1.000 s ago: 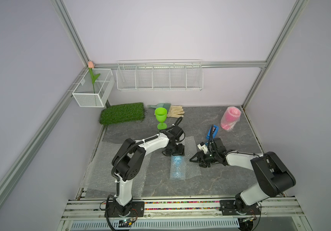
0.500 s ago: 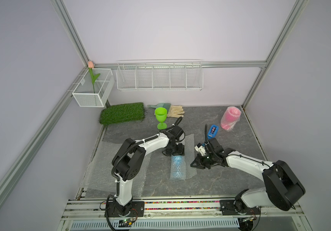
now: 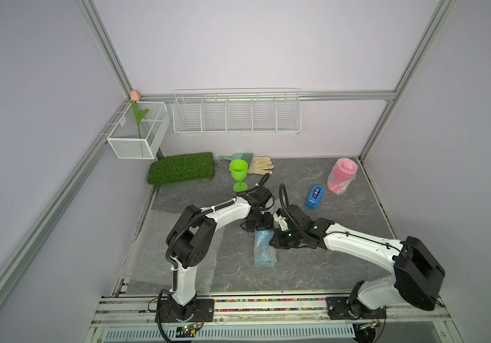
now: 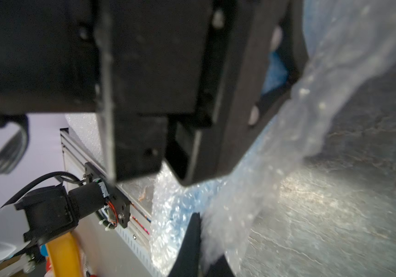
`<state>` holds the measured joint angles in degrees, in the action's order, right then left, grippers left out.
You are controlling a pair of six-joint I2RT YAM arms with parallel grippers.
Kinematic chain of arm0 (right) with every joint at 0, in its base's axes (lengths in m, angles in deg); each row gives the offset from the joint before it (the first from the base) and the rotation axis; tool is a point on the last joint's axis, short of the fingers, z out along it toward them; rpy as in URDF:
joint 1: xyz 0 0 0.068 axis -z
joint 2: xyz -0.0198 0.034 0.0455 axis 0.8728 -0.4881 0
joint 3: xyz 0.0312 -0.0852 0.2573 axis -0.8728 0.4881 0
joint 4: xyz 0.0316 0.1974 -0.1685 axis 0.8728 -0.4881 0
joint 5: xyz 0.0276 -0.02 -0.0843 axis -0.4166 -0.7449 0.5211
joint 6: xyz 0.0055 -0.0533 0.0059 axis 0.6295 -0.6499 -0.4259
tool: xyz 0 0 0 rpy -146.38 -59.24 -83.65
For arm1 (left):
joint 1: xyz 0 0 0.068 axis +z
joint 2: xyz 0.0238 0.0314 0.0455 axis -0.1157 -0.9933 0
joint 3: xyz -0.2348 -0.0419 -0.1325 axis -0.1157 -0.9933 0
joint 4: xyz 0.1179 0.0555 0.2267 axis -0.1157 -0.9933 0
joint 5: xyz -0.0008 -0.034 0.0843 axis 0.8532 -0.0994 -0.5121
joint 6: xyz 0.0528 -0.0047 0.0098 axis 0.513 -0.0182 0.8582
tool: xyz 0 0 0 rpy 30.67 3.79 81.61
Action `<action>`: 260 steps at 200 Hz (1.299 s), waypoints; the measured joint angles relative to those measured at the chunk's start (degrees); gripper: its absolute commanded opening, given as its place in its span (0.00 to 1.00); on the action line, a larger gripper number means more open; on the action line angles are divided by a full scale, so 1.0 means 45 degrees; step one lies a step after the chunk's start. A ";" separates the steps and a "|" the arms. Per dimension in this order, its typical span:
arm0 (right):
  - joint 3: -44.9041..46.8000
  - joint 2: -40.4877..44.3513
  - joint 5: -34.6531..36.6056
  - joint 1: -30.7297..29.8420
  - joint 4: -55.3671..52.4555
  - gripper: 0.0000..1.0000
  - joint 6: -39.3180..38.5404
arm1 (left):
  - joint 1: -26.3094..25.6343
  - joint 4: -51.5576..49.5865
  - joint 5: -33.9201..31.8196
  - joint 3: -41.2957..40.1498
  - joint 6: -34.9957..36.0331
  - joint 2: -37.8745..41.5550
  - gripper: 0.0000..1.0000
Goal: Wrap wine glasses in bubble wrap
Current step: Wrap the wine glass in bubble wrap, then adjust the bubble wrap at the center of the board.
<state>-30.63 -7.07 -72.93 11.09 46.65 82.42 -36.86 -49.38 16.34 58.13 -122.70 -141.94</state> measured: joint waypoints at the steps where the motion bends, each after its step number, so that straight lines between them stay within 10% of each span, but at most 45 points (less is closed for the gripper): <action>1: -0.0019 -0.0015 0.0019 -0.0019 -0.0005 0.22 0.0019 | 0.0000 0.0000 0.0005 0.0000 -0.0010 0.0000 0.54; 38: -0.0758 -0.0194 0.1345 -0.1132 -0.0471 0.54 0.0063 | 0.0000 0.0107 -0.0005 -0.0015 -0.0180 0.0000 0.54; 81: -0.1549 -0.1088 0.2788 -0.2322 -0.1205 0.60 -0.0010 | 0.0000 0.0165 -0.0015 -0.0019 -0.0301 -0.0024 0.55; 152: -0.2623 -0.1914 0.5008 -0.2968 -0.3113 0.12 -0.0486 | -0.0005 0.0199 -0.0058 -0.0024 -0.0495 0.0015 0.72; 211: -0.2497 -0.1336 0.5008 -0.2948 -0.3419 0.07 -0.1370 | 0.0180 -0.0340 -0.1044 -0.0432 -0.0306 0.0787 0.98; 260: -0.1666 -0.0010 0.4323 -0.2574 -0.3385 0.07 -0.3060 | 0.1054 -0.1282 -0.1481 -0.0432 0.0408 0.1817 0.99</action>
<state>-38.12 -7.12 -53.48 -0.49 31.42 68.65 -32.12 -55.15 9.68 56.18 -120.87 -133.77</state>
